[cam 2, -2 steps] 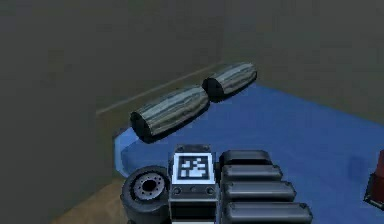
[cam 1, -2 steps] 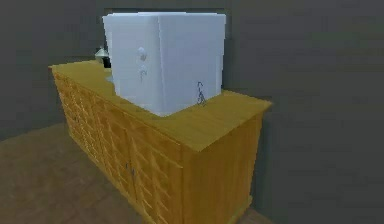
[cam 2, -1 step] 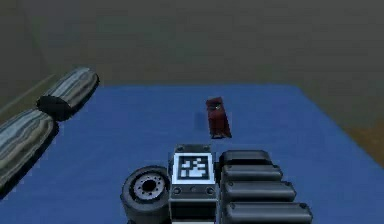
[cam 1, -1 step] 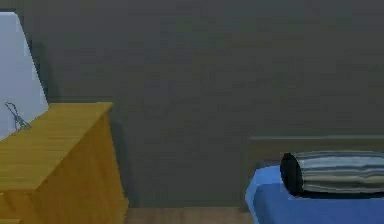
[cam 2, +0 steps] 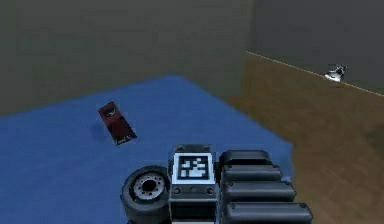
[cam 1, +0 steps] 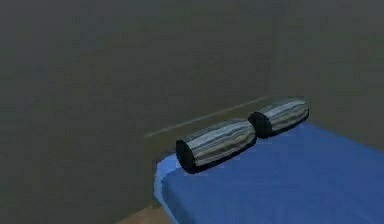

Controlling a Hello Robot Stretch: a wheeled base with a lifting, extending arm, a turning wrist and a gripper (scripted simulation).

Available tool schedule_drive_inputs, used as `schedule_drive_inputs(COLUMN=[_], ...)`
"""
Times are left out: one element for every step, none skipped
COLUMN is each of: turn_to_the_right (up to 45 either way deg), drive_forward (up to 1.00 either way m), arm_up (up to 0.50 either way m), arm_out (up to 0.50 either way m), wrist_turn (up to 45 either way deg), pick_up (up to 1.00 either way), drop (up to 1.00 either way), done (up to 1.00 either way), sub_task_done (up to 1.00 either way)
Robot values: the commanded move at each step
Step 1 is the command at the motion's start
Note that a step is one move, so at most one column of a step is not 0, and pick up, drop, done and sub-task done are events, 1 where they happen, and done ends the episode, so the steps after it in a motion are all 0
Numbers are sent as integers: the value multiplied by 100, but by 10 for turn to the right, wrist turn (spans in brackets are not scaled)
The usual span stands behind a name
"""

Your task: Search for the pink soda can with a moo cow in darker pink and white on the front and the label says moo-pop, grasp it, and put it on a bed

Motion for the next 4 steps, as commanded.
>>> schedule_drive_inputs(turn_to_the_right=[-450, -270, 450, 270], drive_forward=[0, 0, 0, 0], arm_up=[0, 0, 0, 0], arm_out=[0, 0, 0, 0], wrist_turn=[0, 0, 0, 0], pick_up=[0, 0, 0, 0], drop=[0, 0, 0, 0], done=[0, 0, 0, 0], sub_task_done=[0, 0, 0, 0])
